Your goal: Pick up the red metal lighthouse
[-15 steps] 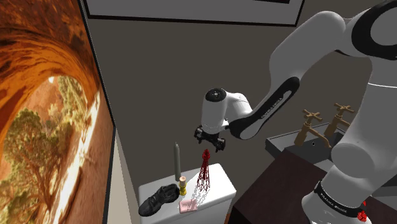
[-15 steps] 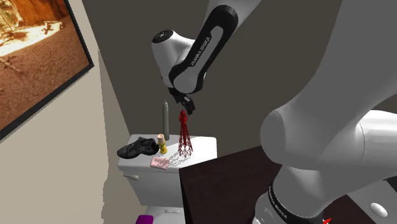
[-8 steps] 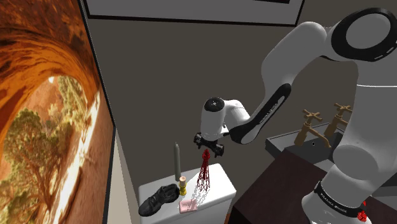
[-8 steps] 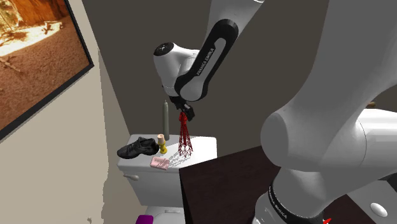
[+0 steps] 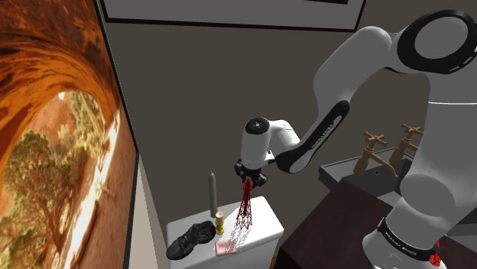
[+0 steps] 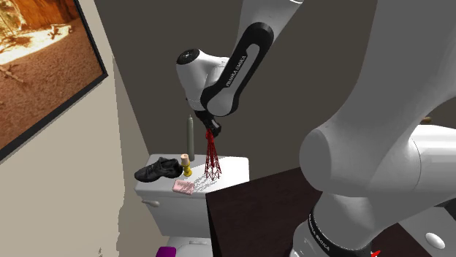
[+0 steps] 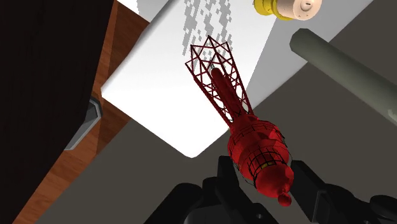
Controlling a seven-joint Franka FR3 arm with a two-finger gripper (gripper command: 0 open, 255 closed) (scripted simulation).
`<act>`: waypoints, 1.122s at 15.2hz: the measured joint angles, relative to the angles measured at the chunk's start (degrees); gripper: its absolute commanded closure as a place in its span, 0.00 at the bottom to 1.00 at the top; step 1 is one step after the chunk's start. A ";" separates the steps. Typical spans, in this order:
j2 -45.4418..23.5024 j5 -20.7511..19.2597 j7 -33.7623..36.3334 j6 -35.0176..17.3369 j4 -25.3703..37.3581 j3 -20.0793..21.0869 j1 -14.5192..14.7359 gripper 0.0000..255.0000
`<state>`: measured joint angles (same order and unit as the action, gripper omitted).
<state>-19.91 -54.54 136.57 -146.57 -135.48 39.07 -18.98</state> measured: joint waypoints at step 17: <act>12.73 19.10 -14.92 2.93 -2.23 8.57 -6.48 1.00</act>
<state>-7.18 -35.44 121.66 -143.64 -137.71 47.64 -25.46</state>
